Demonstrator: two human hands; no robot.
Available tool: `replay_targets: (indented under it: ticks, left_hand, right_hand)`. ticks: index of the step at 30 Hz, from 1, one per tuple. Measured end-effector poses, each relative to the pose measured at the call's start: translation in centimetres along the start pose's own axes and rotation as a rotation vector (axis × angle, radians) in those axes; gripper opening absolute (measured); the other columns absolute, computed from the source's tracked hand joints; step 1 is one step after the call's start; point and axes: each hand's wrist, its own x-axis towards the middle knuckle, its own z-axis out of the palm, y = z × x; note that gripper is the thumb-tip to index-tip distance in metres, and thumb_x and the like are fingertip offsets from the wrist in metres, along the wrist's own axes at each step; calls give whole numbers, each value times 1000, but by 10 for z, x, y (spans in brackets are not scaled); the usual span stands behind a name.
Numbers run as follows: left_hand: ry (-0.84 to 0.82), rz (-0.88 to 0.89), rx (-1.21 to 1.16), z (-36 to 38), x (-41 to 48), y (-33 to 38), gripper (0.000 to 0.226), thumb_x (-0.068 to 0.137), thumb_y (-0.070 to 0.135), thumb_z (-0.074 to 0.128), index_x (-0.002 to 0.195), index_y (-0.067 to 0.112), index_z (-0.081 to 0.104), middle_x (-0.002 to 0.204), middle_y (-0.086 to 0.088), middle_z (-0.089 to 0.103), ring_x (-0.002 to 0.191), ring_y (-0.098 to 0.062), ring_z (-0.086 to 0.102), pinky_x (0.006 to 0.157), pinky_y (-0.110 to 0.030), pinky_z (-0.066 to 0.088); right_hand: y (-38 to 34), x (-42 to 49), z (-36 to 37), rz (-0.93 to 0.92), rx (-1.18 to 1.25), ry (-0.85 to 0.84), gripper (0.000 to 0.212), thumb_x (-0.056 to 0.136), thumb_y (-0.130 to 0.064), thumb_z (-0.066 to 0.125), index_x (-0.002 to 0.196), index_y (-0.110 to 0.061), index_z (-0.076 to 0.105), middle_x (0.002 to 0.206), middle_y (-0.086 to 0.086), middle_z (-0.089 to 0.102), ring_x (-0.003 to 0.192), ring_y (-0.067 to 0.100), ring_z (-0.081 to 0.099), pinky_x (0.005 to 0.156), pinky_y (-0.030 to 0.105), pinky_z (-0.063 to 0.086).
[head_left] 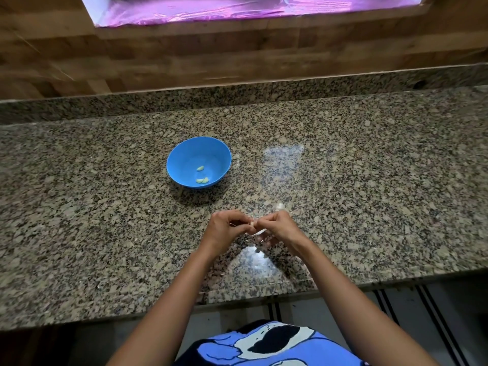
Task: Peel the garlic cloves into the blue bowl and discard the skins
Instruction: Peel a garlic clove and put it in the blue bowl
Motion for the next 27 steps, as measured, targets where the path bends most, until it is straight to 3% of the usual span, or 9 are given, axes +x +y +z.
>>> replay_targets:
  ticks: [8,17,24,27]
  left_hand:
    - [-79,-85,-340,-4,-4,7,20,68,-4,76,82,10,74,82,-7,74,77,-20,71,69,-27,57]
    - [-135,-130,-410,-5,-4,6,19,70,-5,75,87,1,72,86,-16,72,78,-23,70,67,-26,56]
    - [-115,-182,-534,-5,-5,11,21,73,-9,69,93,-3,70,83,-14,72,73,-21,70,65,-24,57]
    - [-48,-251,-625,-3,-7,8,24,75,-7,68,99,-6,68,92,-18,72,78,-24,69,68,-25,58]
  right_hand:
    - [-4,-4,-6,-16,-15,-58,16,86,-10,61,74,-5,70,83,17,71,58,15,63,43,18,44]
    - [0,-5,-7,-15,-8,-61,17,86,-8,60,74,0,68,71,13,69,59,17,61,45,18,44]
    - [3,-6,-3,-11,63,-21,16,88,-12,59,82,-2,70,83,17,71,65,20,64,48,24,47]
    - [1,-6,3,6,120,44,17,90,-12,56,84,-2,68,86,14,71,62,19,64,47,24,51]
